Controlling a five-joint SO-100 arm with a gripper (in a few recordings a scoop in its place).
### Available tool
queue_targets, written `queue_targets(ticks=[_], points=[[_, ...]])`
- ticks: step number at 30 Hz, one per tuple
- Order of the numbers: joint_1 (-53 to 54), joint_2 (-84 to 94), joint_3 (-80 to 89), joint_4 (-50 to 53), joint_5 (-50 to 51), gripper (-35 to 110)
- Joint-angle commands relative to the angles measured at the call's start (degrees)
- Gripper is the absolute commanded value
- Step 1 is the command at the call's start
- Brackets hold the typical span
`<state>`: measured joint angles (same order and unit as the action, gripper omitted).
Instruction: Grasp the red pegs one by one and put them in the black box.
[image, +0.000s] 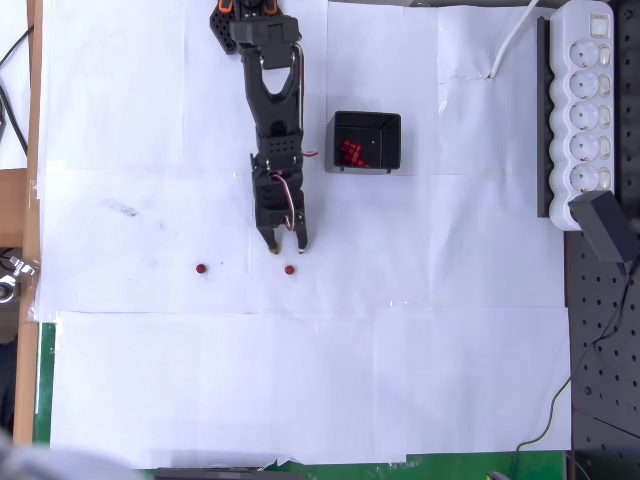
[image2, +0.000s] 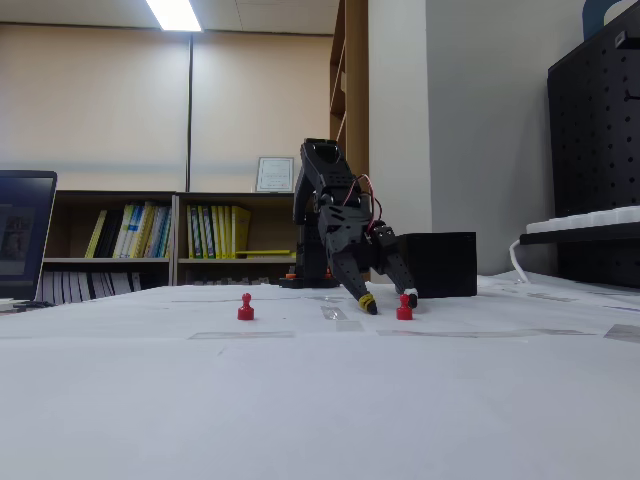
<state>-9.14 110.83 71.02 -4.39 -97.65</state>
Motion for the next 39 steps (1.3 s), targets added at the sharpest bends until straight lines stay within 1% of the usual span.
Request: queue_targets(ticks=[1, 12, 27, 39], points=[[0.5, 2.4, 3.3, -1.7, -0.3, 16], [1.1, 7.3, 7.8, -3.2, 0.9, 16], [-0.4, 10.9, 9.6, -10.4, 2.1, 16], [-2.0, 11.2, 9.6, -9.6, 2.2, 16]])
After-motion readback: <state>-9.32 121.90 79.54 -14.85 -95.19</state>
